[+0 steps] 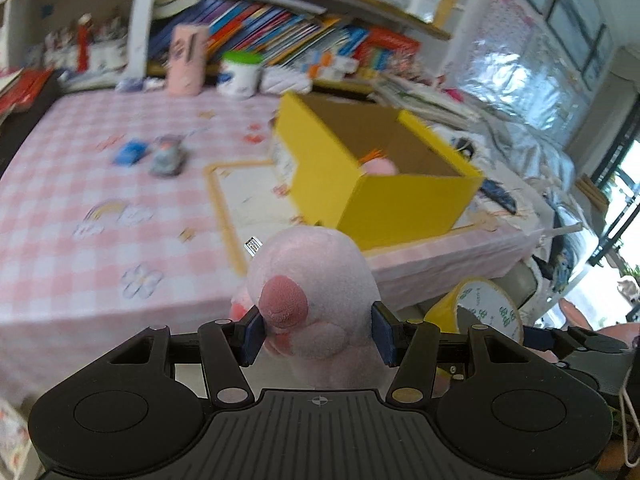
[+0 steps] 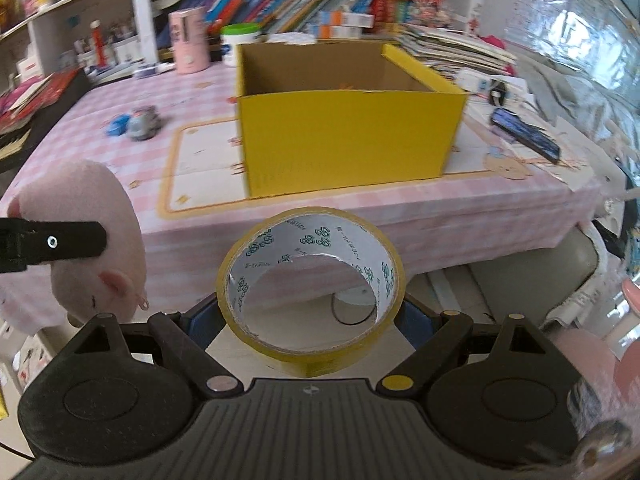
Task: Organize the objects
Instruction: 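Carry the plush pig and tape roll over the yellow box with both tools, then lower the plush pig into the box and open the left tool while the right tool lowers the tape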
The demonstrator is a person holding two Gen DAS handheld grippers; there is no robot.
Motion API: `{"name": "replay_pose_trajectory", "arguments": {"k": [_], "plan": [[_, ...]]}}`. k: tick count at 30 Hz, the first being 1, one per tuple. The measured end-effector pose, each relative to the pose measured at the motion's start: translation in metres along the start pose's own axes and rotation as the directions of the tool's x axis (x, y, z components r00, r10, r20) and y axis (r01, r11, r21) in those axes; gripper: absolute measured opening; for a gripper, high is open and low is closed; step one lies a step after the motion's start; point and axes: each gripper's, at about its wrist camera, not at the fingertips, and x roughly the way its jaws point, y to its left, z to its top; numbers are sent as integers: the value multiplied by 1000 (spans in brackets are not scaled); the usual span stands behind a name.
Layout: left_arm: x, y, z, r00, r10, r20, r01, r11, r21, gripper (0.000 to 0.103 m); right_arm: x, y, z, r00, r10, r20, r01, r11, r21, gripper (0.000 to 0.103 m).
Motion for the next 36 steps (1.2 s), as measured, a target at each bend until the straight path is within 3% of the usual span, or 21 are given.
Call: {"name": "replay_pose_trajectory", "arguments": {"k": [8,13,19,23,26,36], "plan": [[8,-42,41,985,-71,154,57,994,91,54,-3,-45,26,995,-69,76,65,997,51,89],[25,-70,70,972,-46,232,8,986,164,54,-5,-76,60,976,-118,181,111,993,52,89],[63,-87,95,972,16,234,-54,986,155,54,0,-112,106,954,-125,272,118,992,40,89],[91,-95,101,975,74,210,-107,983,148,54,12,-134,132,948,-97,303,96,995,17,89],[101,-103,104,964,112,240,-153,975,162,55,23,-143,148,947,-57,317,64,998,-10,89],[143,-113,123,951,232,203,-265,951,157,52,65,-140,192,945,111,308,-73,989,-132,89]]}}
